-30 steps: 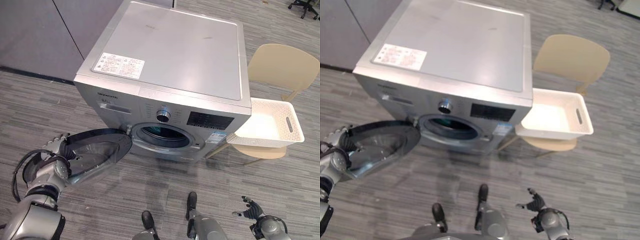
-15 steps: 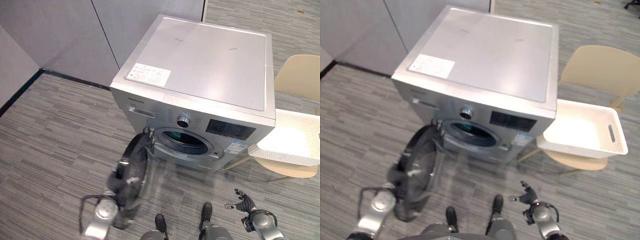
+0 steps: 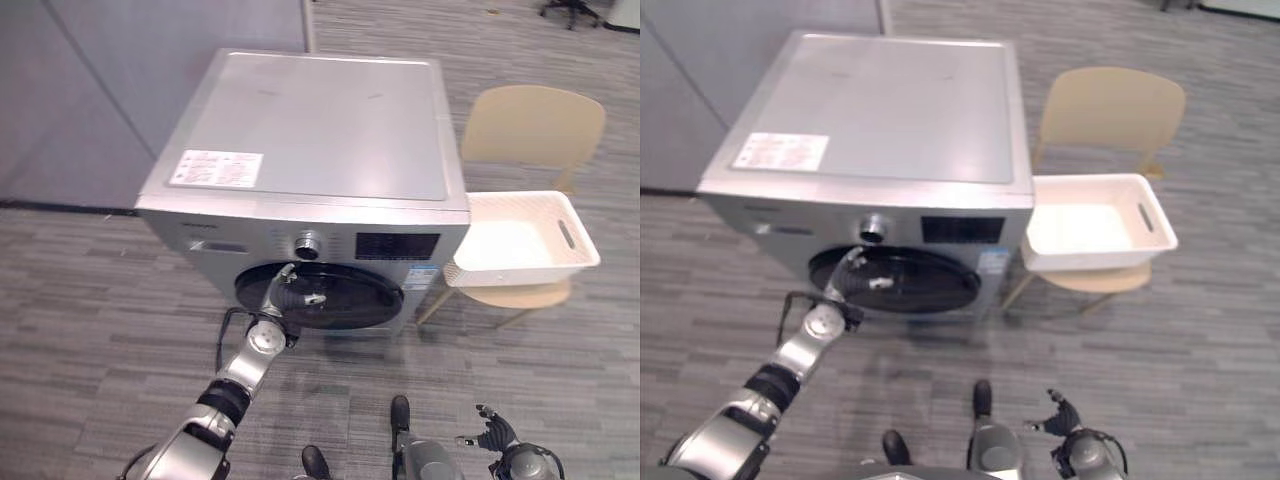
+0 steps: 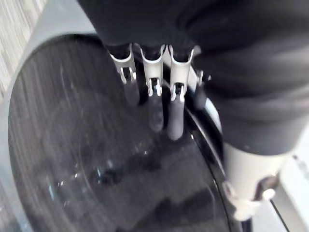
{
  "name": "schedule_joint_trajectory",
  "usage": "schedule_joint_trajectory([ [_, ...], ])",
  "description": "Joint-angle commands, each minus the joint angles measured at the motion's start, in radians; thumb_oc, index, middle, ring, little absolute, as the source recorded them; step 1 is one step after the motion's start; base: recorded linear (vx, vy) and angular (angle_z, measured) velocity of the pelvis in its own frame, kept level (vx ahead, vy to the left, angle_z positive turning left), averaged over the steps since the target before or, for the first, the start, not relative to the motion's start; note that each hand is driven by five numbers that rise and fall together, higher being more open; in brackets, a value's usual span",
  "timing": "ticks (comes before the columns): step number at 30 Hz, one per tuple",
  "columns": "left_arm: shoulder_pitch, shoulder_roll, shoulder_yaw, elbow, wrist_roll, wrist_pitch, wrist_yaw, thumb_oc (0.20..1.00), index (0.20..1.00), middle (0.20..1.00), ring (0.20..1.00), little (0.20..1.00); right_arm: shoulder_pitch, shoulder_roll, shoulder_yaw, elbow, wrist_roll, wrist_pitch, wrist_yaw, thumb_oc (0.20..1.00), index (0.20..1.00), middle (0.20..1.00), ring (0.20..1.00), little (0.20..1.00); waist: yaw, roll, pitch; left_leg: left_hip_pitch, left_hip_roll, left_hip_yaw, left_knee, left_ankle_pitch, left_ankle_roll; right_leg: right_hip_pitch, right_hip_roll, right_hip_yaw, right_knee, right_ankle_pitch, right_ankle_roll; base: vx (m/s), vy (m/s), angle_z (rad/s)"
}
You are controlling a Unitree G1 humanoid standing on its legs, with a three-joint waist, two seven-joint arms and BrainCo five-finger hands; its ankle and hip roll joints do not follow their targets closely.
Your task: Grab the laundry basket,head to the washer,open it,put in the laundry and shut it.
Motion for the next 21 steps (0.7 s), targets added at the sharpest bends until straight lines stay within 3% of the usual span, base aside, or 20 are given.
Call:
schedule_joint_trajectory([
  [1,-0.026,0.002,0.019,0.093,0.086,-0.002,0.018,1.000,1.000,1.000,1.000,1.000,-0.024,-0.030,0.017,0.009,-0.025,-0.024,-0.015,1.000,1.000,1.000,1.000,1.000,0.001,-0.011,-0.024,-0.041,0.013,-0.049,0.004,-0.008,-0.028,0.054,-0.022,0.016,0.055,-0.160,0.087,0.00,-0.027,-0.03],
  [3,0.002,0.005,0.042,0.082,0.070,-0.006,0.014,1.000,1.000,1.000,1.000,1.000,-0.021,-0.026,0.010,0.013,-0.017,-0.027,-0.017,1.000,1.000,1.000,1.000,1.000,0.004,-0.011,-0.029,-0.037,0.017,-0.052,0.004,-0.008,-0.030,0.062,-0.021,0.012,0.053,-0.164,0.084,0.00,-0.049,-0.05],
  [7,0.268,-0.006,0.127,-0.084,0.008,-0.024,-0.045,1.000,1.000,1.000,1.000,1.000,-0.033,0.001,-0.030,0.033,-0.001,-0.025,-0.023,1.000,1.000,1.000,1.000,1.000,0.045,-0.015,-0.052,-0.020,0.022,-0.075,0.009,-0.007,-0.032,0.108,-0.016,-0.010,0.048,-0.182,0.073,-0.01,-0.066,0.02],
  [12,0.521,-0.018,0.219,-0.151,-0.034,-0.010,-0.132,1.000,1.000,1.000,1.000,1.000,-0.064,0.010,-0.079,-0.004,0.014,-0.022,-0.015,1.000,1.000,1.000,1.000,1.000,0.098,-0.011,-0.064,-0.007,0.024,-0.104,0.015,-0.002,-0.031,0.142,-0.013,-0.038,0.054,-0.197,0.066,-0.04,-0.027,0.14],
  [21,0.629,-0.067,0.284,-0.044,-0.044,0.018,-0.146,1.000,1.000,1.000,1.000,1.000,-0.086,0.006,-0.077,-0.062,0.014,-0.013,-0.009,1.000,1.000,1.000,1.000,1.000,0.147,-0.016,-0.087,-0.003,0.023,-0.144,0.007,0.015,-0.034,0.168,-0.014,-0.079,0.063,-0.206,0.055,-0.05,-0.013,0.22],
])
